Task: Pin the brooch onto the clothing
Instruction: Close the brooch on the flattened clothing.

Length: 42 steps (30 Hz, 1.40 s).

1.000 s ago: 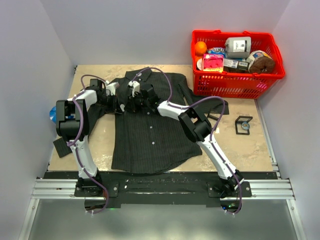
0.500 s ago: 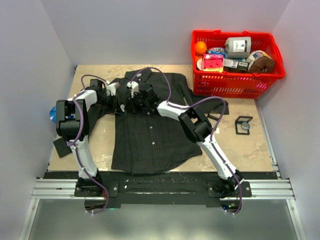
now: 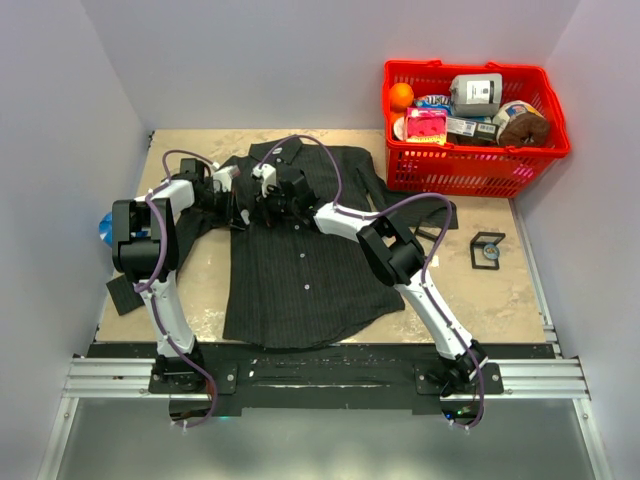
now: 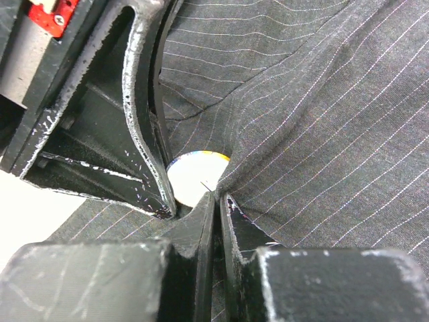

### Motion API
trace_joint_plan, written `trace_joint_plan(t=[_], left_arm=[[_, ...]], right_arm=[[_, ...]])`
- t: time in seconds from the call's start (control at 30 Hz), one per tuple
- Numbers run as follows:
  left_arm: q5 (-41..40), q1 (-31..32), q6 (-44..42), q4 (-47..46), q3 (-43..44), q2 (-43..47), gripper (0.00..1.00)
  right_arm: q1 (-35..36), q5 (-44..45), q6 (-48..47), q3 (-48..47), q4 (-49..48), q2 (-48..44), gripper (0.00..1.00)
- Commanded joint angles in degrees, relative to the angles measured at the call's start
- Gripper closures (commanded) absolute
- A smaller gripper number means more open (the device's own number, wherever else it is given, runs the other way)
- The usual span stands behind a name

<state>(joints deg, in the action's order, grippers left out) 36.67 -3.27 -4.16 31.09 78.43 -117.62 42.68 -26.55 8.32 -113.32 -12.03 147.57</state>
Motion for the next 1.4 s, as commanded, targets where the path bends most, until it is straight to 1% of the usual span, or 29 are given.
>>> trace_joint_plan(t=[0.0, 0.37, 0.47, 0.53, 0.67, 0.7, 0.73, 0.77, 0.8, 0.9, 1.0, 1.13, 1.27, 1.37], left_arm=[[2.3, 1.7, -1.5, 2.1, -0.3, -1.8, 1.00], [1.7, 1.7, -1.6, 2.2, -0.1, -1.6, 1.00], [1.8, 1.6, -1.9, 2.0, -0.3, -1.1, 1.00], [2.7, 1.3, -2.1, 0.6, -0.9, -0.5, 1.00], [3.4, 0.6, -3.1, -1.4, -2.2, 0.0, 1.00], [3.7, 0.6, -3.8, -1.7, -2.4, -0.1, 1.00], [4.5, 0.6, -4.1, -2.1, -2.7, -0.2, 1.00], [5.1, 0.6, -4.2, -2.5, -3.1, -0.5, 1.00], [5.5, 0.5, -5.0, -2.7, -3.2, -0.9, 1.00], [5.6, 0.5, -6.6, -2.3, -3.4, -2.2, 1.00], [6.8, 0.3, -7.9, -2.1, -3.7, -3.0, 1.00], [10.4, 0.0, -9.6, -3.1, -4.6, -2.5, 1.00], [11.7, 0.0, -10.3, -3.6, -5.2, -2.2, 1.00], [11.6, 0.0, -10.3, -3.4, -5.1, -2.4, 1.00]], right_arm=[[2.4, -3.4, -1.0, 0.5, -4.9, -5.5, 0.93], [2.7, -4.7, -2.9, 1.0, -3.5, -6.9, 0.95], [2.6, -5.1, -1.3, 0.8, -3.7, -6.7, 0.94], [1.5, -4.7, 1.4, 1.1, -3.6, -6.8, 0.92], [-1.3, -6.1, 6.6, 6.3, -8.7, -8.4, 0.76], [-1.7, -6.8, 7.2, 7.4, -9.6, -9.0, 0.66], [-2.5, -7.3, 8.2, 8.4, -10.3, -9.9, 0.60], [-2.9, -7.7, 8.6, 10.1, -11.8, -10.4, 0.57], [-3.2, -8.2, 9.3, 10.8, -12.7, -10.7, 0.50], [-4.9, -10.4, 11.6, 12.5, -15.2, -11.2, 0.45], [-6.2, -11.9, 12.7, 12.3, -15.8, -10.5, 0.44], [-6.7, -13.0, 12.2, 10.2, -13.7, -8.5, 0.46], [-6.8, -13.8, 12.0, 8.2, -12.1, -6.9, 0.51], [-6.7, -14.2, 12.0, 7.8, -11.6, -6.0, 0.53]])
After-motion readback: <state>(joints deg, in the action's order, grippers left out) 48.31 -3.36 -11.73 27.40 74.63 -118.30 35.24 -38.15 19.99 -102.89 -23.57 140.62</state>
